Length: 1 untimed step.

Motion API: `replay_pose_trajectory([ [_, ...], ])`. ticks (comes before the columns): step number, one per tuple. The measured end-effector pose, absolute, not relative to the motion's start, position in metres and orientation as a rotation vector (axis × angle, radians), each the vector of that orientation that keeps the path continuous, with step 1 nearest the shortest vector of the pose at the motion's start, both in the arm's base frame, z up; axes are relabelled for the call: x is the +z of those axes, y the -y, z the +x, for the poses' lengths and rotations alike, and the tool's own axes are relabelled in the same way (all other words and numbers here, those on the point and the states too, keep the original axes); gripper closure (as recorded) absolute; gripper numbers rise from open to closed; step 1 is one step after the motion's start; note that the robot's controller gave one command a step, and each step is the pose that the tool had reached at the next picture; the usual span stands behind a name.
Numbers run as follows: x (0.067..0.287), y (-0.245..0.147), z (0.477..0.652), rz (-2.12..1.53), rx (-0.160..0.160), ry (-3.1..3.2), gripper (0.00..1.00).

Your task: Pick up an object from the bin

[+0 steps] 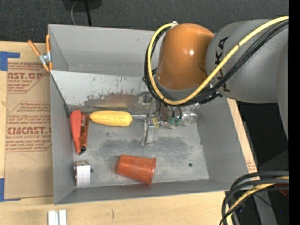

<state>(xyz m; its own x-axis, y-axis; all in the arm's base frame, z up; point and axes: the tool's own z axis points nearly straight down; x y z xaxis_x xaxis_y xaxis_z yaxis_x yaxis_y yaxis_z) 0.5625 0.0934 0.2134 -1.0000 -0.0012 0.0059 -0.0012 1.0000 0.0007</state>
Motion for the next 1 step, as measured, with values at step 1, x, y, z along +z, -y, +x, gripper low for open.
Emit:
replay_pose_trajectory([
  [1,0.2181,-0.0930,0.5641,0.001,-0.002,3.143,0.00],
])
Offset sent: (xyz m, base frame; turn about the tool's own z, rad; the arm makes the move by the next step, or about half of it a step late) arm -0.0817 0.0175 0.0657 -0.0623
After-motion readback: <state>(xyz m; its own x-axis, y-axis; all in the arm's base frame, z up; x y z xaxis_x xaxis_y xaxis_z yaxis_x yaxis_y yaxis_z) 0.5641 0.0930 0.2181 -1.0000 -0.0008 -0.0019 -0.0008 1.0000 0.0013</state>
